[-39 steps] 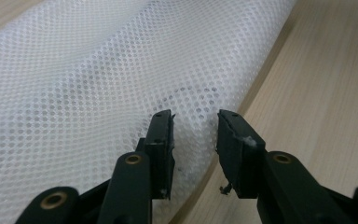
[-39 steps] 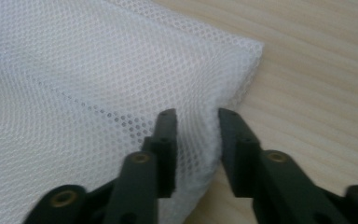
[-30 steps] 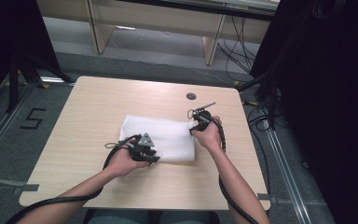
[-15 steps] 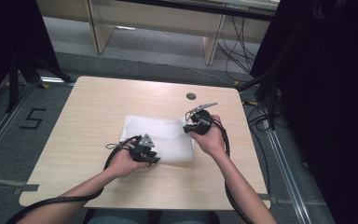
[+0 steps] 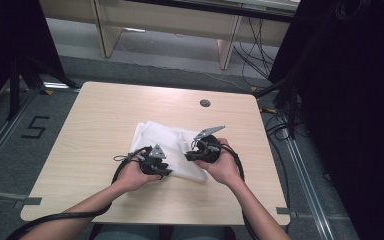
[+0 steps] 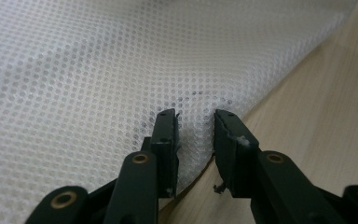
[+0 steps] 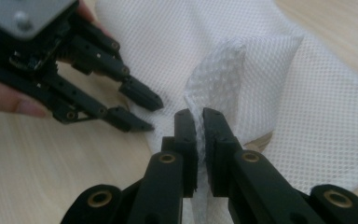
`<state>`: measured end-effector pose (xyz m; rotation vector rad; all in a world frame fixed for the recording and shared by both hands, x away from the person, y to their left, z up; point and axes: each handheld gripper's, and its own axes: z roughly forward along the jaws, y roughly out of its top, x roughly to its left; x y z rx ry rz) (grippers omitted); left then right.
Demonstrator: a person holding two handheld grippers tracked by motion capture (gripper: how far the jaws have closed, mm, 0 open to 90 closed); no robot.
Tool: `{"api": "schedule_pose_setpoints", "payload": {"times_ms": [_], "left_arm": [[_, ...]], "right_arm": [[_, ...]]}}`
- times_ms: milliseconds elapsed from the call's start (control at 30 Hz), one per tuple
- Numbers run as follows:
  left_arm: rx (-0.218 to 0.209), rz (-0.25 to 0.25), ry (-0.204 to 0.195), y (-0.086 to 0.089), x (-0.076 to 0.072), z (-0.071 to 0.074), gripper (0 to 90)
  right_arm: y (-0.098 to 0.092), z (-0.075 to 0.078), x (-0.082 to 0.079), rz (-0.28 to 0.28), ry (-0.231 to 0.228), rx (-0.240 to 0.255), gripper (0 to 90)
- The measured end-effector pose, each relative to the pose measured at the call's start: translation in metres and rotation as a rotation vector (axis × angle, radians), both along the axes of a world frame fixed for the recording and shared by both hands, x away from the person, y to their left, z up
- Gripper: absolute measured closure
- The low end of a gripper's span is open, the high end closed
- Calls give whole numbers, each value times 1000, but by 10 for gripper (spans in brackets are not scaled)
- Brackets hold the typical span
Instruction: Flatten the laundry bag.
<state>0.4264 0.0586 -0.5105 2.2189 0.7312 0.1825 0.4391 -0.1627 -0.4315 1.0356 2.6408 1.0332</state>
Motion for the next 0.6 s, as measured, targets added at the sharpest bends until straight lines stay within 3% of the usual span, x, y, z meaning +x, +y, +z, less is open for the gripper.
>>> {"api": "schedule_pose_setpoints", "payload": {"times_ms": [33,133,200,300,333,367,433,467,500,567,600], "left_arm": [[-2,2,-2,1,0,0,695],[-20,13,12,1,0,-1,695],[-15,15,10,2,-1,0,693],[-17,1,10,3,-1,0,692],[-24,8,22,4,-1,0,691],[-46,20,41,8,0,1,689],[-41,20,39,11,0,3,691],[-43,38,25,24,2,11,692],[-43,38,25,24,2,11,692],[-97,107,17,40,4,20,690],[-93,139,-5,56,6,27,688]], "right_arm": [[0,-2,-2,30,22,7,857],[-1,-5,-5,23,27,-6,857],[0,-11,-8,63,39,3,857],[1,-15,-10,74,51,-4,857],[1,-16,-12,100,82,-17,857],[1,-18,-12,119,71,-27,857],[1,-20,-13,122,73,-33,856],[2,-24,-14,142,79,-35,856],[2,-24,-14,142,79,-35,856],[3,-28,-16,163,94,-43,856],[4,-29,-17,161,90,-45,856]]}}
